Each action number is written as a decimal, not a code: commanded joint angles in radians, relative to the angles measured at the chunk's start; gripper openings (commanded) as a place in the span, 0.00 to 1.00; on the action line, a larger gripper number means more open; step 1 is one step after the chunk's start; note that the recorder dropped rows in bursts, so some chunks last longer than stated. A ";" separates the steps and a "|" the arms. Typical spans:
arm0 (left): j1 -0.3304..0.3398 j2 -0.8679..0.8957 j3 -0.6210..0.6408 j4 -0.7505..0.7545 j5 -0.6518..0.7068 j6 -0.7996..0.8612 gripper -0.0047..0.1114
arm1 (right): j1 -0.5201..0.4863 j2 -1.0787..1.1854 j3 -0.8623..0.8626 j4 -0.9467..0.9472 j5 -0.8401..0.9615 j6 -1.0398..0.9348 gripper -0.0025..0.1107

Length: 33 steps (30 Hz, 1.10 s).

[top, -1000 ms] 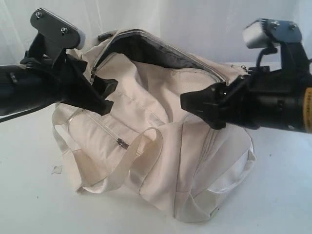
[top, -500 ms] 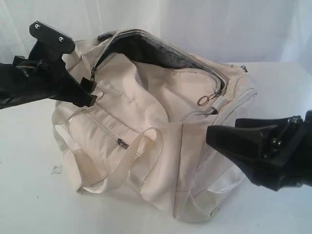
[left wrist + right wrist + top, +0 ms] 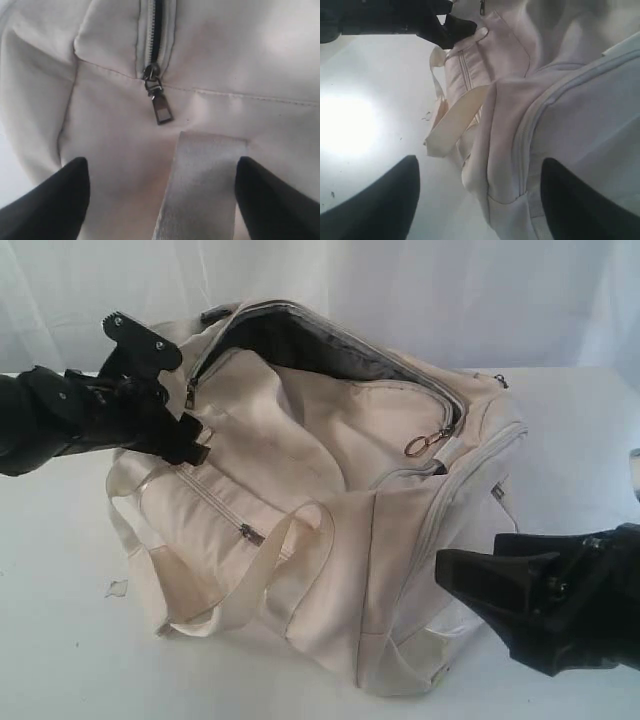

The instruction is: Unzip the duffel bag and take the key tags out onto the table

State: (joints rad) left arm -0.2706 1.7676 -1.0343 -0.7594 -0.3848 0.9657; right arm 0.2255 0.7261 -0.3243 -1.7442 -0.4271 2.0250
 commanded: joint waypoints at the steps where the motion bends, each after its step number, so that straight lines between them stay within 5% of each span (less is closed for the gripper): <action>1: 0.001 0.061 -0.026 -0.005 -0.008 0.002 0.58 | -0.007 -0.005 0.006 0.000 0.018 -0.031 0.58; 4: 0.001 0.074 -0.024 -0.014 -0.019 0.004 0.40 | -0.007 -0.005 0.006 0.000 0.018 -0.035 0.58; 8: 0.001 0.065 -0.024 -0.113 -0.004 0.083 0.04 | -0.007 -0.005 0.006 0.000 0.023 -0.058 0.58; 11: 0.001 0.044 -0.024 -0.332 0.003 0.248 0.04 | -0.007 -0.005 0.006 0.000 0.045 -0.070 0.58; 12: 0.001 0.019 -0.023 -0.548 -0.016 0.434 0.04 | -0.007 -0.005 0.006 0.000 0.064 -0.088 0.58; 15: 0.001 -0.041 0.007 -0.838 -0.106 0.681 0.04 | -0.007 -0.005 0.006 0.000 0.080 -0.092 0.58; 18: 0.001 -0.128 0.076 -0.985 -0.177 0.791 0.04 | -0.007 -0.005 0.006 0.000 0.100 -0.092 0.58; 23: -0.057 -0.378 0.290 -0.985 -0.180 0.670 0.04 | -0.007 -0.005 0.006 0.000 0.115 -0.092 0.58; 28: -0.251 -0.680 0.503 -0.985 -0.161 0.500 0.04 | -0.007 -0.005 0.006 0.000 0.115 -0.083 0.58; 33: -0.430 -0.825 0.543 -0.985 -0.174 0.455 0.04 | -0.007 -0.005 0.006 0.000 0.115 -0.076 0.58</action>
State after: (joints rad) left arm -0.6283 1.0027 -0.5035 -1.7239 -0.5592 1.4510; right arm 0.2255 0.7261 -0.3243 -1.7424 -0.3256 1.9474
